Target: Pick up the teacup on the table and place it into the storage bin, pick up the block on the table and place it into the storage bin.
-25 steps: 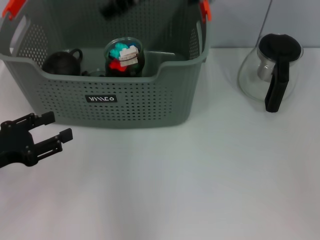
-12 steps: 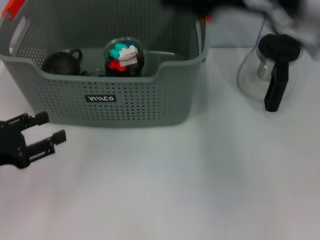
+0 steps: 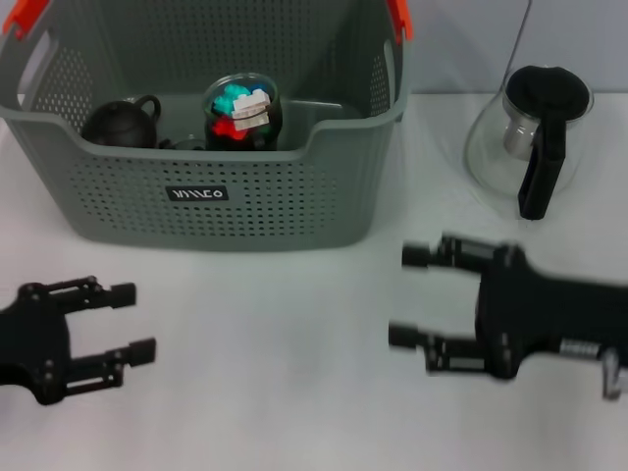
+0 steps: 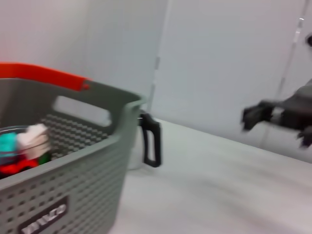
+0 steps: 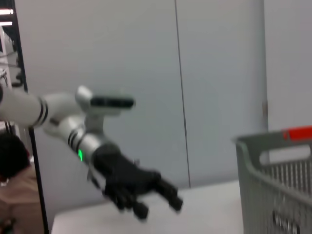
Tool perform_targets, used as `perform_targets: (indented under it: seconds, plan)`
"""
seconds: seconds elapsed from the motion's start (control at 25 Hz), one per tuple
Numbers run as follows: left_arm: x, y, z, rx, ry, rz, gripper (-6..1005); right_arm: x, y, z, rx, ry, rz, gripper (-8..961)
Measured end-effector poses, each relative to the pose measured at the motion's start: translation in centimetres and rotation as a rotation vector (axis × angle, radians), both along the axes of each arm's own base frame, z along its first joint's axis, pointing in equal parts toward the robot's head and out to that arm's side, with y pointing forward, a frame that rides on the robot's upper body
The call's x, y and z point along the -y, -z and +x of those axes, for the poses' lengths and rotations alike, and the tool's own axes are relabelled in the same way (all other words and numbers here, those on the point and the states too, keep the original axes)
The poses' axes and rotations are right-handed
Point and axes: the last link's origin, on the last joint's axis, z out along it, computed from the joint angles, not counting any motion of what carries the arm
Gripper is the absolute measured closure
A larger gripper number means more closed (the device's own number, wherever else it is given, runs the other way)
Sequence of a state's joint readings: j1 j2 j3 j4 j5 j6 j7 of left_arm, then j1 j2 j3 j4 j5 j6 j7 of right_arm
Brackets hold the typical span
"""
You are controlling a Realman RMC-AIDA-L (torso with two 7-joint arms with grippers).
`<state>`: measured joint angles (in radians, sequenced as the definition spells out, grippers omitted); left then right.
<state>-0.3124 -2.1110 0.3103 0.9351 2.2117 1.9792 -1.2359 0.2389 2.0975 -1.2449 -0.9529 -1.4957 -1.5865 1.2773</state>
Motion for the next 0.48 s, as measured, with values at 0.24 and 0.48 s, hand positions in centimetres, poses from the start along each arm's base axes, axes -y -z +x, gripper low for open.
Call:
perform_targets:
  seconds: [0.24,0.48]
  plan:
    - [-1.2,2.3,1.4,0.002,0.084,-0.075,310,-0.4,3.6,2.0,0.064,0.005,-0.042,117]
    - [-1.5,4.7,2.4,0.007,0.231,-0.04,311,-1.1,4.5,1.0,0.063,-0.042,-0.071,121]
